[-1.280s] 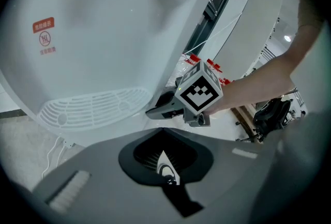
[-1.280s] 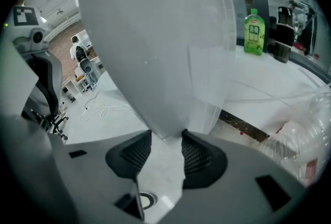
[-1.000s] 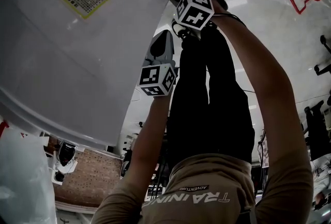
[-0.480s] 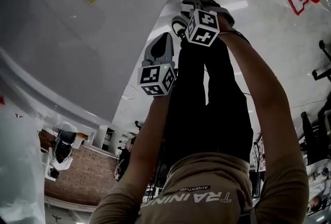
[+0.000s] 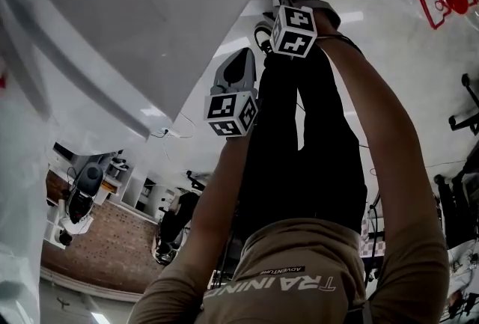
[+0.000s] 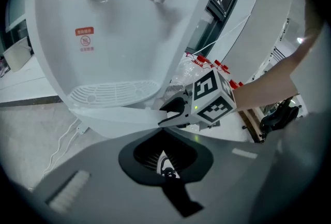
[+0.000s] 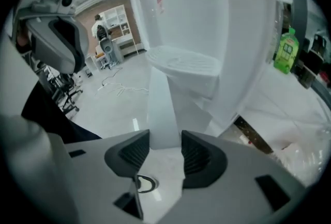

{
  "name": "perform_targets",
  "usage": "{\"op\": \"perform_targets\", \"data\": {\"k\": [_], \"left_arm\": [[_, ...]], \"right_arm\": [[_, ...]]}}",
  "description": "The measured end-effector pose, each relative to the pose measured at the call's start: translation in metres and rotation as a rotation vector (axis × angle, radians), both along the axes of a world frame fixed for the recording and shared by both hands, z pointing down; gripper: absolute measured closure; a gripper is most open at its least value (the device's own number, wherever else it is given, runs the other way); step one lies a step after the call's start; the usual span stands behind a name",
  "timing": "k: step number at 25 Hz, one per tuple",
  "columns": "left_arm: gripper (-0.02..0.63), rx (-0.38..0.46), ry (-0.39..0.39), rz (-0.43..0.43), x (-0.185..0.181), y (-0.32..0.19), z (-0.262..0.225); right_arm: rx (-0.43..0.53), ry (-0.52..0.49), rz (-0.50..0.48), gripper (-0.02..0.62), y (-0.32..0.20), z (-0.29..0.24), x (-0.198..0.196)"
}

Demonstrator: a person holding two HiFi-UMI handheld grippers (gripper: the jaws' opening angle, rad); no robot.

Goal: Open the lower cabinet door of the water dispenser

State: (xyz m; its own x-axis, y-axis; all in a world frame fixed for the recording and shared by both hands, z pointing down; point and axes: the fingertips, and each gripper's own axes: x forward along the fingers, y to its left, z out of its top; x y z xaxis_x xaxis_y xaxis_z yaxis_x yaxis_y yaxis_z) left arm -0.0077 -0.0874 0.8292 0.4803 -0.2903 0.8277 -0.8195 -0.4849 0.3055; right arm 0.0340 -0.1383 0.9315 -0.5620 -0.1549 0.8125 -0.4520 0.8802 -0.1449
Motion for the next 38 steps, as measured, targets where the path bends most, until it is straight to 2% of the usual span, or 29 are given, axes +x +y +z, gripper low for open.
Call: {"op": "perform_targets", "data": {"k": [7, 16, 22, 25, 30, 36, 38], "left_arm": [[0.606, 0.011, 0.001, -0.053, -0.01, 0.018, -0.011], [0.606, 0.016, 0.015, -0.086, -0.053, 0.043, -0.016], [0.606, 0.022, 0.008, -0.111, -0.107, 0.059, -0.02], [0.606, 0.03, 0.01, -0.109, -0.134, 0.066, -0.023], [0.606, 0.035, -0.002, -0.123, -0.189, 0.075, -0.022], [0.606, 0.032, -0.001, -0.201, -0.25, 0.082, -0.016], [0.606, 0.032, 0.002, -0.23, -0.268, 0.083, -0.015]], "right_arm": [[-0.113, -0.032, 0.065, 0.407, 0.044, 0.001, -0.017], [-0.198, -0.038, 0.16, 0.411, 0.095, 0.004, -0.067], [-0.233, -0.02, 0.318, 0.41, 0.124, 0.004, -0.111], [-0.266, -0.019, 0.358, 0.41, 0.136, 0.005, -0.133], [-0.338, -0.012, 0.367, 0.41, 0.149, 0.007, -0.175], [-0.389, -0.002, 0.39, 0.41, 0.15, 0.011, -0.225], [-0.402, 0.0, 0.364, 0.41, 0.153, 0.009, -0.245]]}}
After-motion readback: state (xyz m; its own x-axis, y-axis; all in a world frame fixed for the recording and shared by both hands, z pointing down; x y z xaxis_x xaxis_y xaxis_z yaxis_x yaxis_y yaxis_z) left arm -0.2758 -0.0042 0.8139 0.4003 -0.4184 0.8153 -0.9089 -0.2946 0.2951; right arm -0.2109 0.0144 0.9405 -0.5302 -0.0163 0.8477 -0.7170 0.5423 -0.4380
